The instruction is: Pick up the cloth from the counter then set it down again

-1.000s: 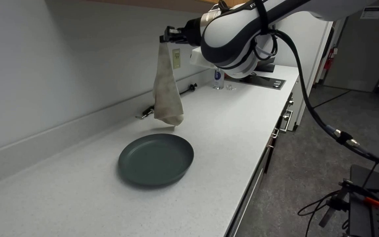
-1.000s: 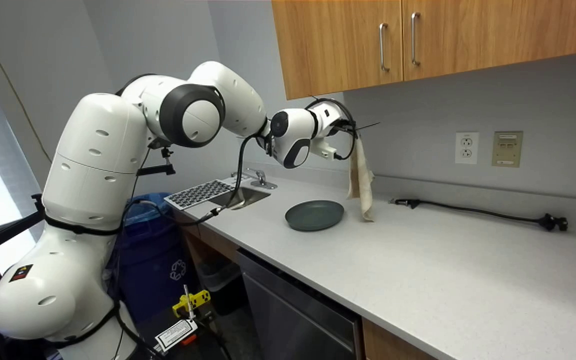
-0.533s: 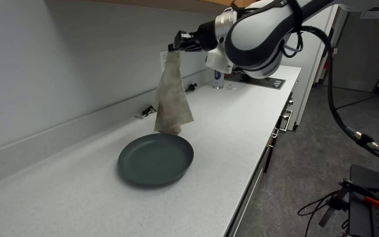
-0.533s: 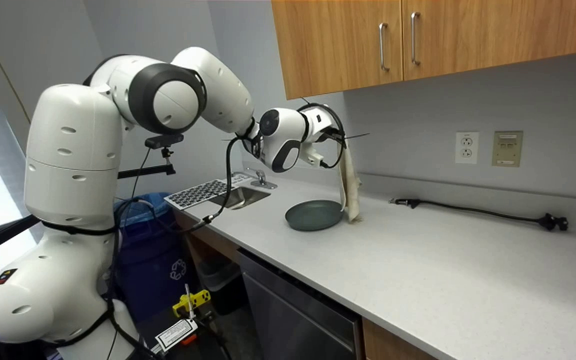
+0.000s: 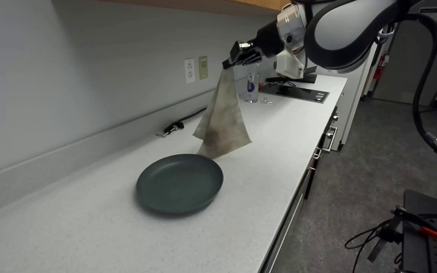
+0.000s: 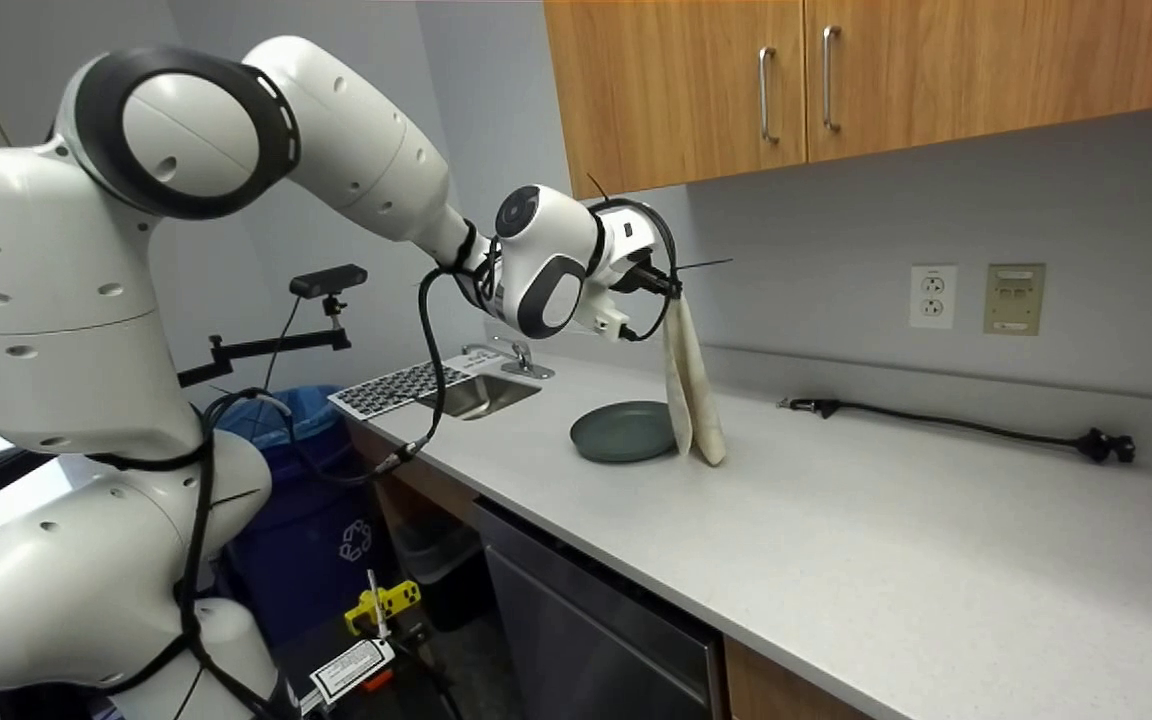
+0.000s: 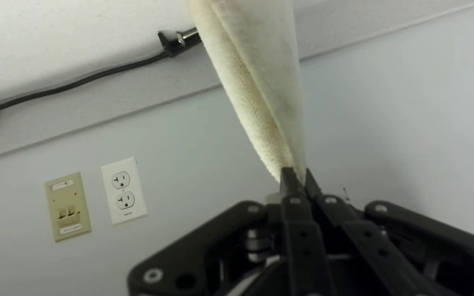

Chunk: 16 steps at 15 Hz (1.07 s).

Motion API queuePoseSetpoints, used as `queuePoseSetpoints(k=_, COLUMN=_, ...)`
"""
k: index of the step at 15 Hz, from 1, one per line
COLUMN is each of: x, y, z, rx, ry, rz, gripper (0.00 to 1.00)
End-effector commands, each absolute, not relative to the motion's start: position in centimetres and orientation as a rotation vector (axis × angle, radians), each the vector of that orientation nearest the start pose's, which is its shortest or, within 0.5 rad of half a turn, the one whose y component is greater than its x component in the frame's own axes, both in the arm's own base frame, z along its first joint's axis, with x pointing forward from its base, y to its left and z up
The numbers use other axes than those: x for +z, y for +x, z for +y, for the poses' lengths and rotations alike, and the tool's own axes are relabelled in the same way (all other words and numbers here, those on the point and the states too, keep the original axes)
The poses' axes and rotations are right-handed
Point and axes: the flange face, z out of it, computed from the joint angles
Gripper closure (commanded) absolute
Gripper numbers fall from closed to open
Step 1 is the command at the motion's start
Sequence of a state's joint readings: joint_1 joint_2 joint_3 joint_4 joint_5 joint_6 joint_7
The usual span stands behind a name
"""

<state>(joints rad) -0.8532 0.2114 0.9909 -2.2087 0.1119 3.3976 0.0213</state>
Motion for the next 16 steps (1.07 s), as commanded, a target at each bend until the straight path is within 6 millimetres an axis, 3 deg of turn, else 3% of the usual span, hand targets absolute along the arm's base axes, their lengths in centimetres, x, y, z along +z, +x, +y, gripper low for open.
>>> queuePoseSetpoints(k=1, x=47.7, y=58.6, z=3.7, rx=-1.372, ry=-2.58, rz=0.139, gripper=1.0)
queuePoseSetpoints(k=4, x=49.0, y=59.3, z=4.1, rx=-1.231, ry=-2.644, rz=0.095, gripper=1.0)
queuePoseSetpoints(k=9, x=50.4, y=59.8, z=3.2, rx=-1.044, ry=-2.727, rz=0.069, gripper=1.0)
queuePoseSetpoints(k=16, x=55.1, y=60.3, z=2.6, rx=-1.136, ry=-2.731, rz=0.055, gripper=1.0)
